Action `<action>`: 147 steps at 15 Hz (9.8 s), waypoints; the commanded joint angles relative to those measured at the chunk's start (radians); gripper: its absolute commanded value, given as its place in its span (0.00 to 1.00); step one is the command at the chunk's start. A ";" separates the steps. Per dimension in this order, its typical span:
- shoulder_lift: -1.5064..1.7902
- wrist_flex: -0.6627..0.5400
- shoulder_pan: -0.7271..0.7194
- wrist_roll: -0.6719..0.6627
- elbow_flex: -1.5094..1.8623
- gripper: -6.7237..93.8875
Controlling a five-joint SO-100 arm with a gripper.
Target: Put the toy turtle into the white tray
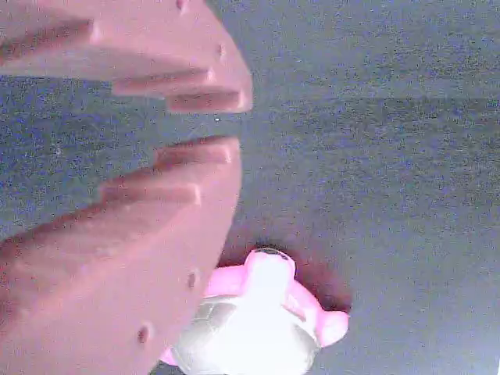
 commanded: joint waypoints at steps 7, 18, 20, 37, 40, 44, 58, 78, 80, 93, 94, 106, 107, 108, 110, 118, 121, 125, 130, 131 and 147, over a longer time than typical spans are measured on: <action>0.014 0.012 0.000 0.006 -0.012 0.07; 0.014 0.012 -0.009 0.000 -0.012 0.07; 0.012 0.012 -0.009 0.000 -0.012 0.07; -1.203 -0.009 0.267 -0.353 -1.052 0.07; -1.420 0.014 0.279 -0.436 -1.287 0.06; -1.646 0.075 0.244 -0.483 -1.514 0.18; -2.192 0.259 0.293 -0.569 -2.023 0.57; -2.465 0.265 0.288 -0.609 -2.200 0.08; -2.444 0.272 0.293 -0.604 -2.198 0.07; -1.752 0.365 0.018 -0.420 -1.917 0.07; -1.741 0.365 -0.041 -0.383 -1.917 0.07; -1.960 0.334 -0.353 -0.276 -2.017 0.07; -1.985 0.334 -0.360 -0.276 -2.034 0.07; -2.005 0.334 -0.368 -0.275 -2.046 0.07; -2.052 0.336 -0.382 -0.256 -2.095 0.07; -2.138 0.337 -0.387 -0.261 -2.140 0.12; -2.143 0.337 -0.387 -0.261 -2.135 0.35; -2.141 0.354 -0.387 -0.252 -2.111 0.70; -2.128 0.356 -0.385 -0.250 -2.106 0.70; -2.115 0.356 -0.383 -0.247 -2.108 0.68; -1.166 0.124 -0.169 0.037 -1.419 0.07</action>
